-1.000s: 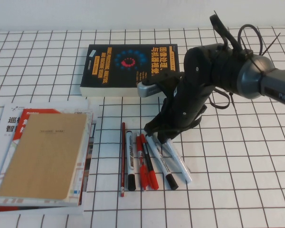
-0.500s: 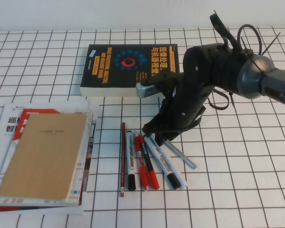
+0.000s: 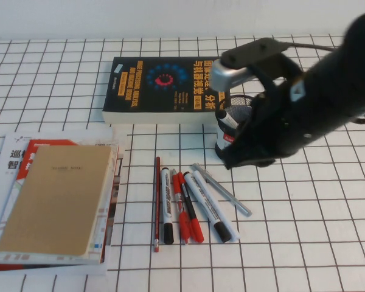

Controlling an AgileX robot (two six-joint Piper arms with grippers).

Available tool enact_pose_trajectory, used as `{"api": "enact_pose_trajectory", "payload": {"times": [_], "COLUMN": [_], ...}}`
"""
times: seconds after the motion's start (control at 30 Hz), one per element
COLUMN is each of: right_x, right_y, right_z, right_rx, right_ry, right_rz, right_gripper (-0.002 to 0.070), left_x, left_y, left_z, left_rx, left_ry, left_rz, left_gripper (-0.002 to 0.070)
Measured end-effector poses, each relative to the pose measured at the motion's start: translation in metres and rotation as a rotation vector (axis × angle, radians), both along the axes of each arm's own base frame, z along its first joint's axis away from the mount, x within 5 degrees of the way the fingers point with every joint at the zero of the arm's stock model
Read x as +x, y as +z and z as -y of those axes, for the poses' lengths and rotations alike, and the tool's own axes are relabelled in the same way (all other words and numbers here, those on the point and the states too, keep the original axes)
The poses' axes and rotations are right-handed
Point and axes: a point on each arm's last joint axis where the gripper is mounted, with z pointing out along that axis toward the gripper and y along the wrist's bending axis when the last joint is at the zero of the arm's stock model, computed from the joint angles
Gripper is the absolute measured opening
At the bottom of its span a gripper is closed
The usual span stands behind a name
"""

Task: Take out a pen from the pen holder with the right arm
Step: 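Take a marker out of the pen holder and lay it on the table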

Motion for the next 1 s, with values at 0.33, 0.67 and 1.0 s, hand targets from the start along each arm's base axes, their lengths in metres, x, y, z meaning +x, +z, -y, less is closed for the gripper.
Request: {"api": "enact_pose_trajectory", "payload": {"times": [0.33,0.67,1.0], "right_x": [-0.09,-0.131,-0.133], "right_y": [0.032,0.016,0.013], "right_z": [0.072,0.1,0.103], "right_rx": [0.119,0.06,0.005], "right_ry": [-0.065,-0.066,-0.013], "right_rz": [0.159,0.045,0.046], "right_gripper": [-0.0014,-0.0015,-0.0015], "left_x": [0.0,0.0,0.0], "left_y": [0.0,0.0,0.0], "left_z": [0.0,0.0,0.0], "left_rx": [0.0,0.0,0.0], "left_ry": [0.0,0.0,0.0], "left_rz": [0.0,0.0,0.0], "left_gripper": [-0.0004,-0.0004,-0.0004]}}
